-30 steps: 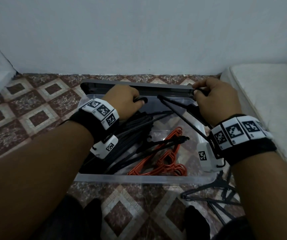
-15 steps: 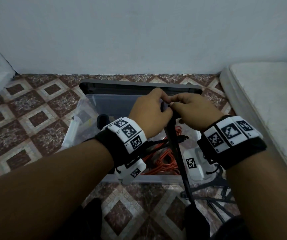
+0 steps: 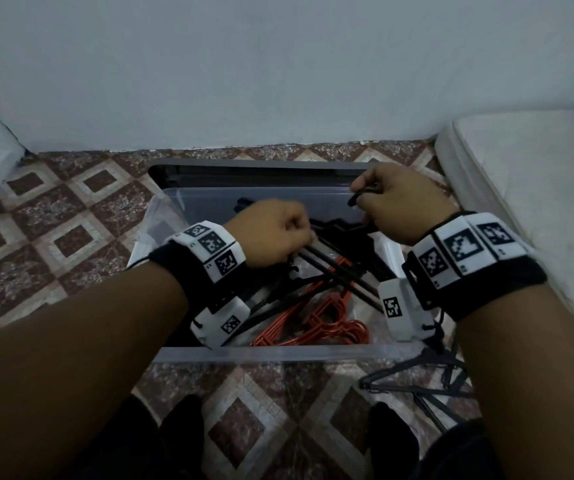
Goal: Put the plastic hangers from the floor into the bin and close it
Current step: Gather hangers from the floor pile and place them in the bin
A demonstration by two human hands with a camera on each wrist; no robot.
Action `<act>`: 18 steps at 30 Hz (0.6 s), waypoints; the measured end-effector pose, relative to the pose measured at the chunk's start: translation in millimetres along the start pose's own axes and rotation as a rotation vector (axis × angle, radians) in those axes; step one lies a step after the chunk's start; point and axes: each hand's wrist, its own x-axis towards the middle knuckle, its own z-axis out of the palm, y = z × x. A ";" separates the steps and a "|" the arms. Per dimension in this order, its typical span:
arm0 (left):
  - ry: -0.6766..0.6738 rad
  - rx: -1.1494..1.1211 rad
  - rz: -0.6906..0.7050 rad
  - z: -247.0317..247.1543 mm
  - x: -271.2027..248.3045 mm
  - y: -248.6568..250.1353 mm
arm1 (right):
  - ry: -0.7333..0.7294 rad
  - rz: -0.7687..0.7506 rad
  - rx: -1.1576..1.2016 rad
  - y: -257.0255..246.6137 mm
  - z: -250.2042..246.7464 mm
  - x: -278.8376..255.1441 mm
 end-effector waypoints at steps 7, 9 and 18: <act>-0.741 0.592 -0.156 77.5 12.6 -36.8 | 0.171 -0.026 -0.019 12.8 -16.6 5.0; -0.689 0.656 -0.115 96.3 35.4 -44.8 | 0.182 -0.016 -0.029 16.7 -17.4 7.3; -0.721 0.836 -0.162 181.2 120.4 -64.1 | 0.240 0.020 0.016 32.2 -22.8 18.2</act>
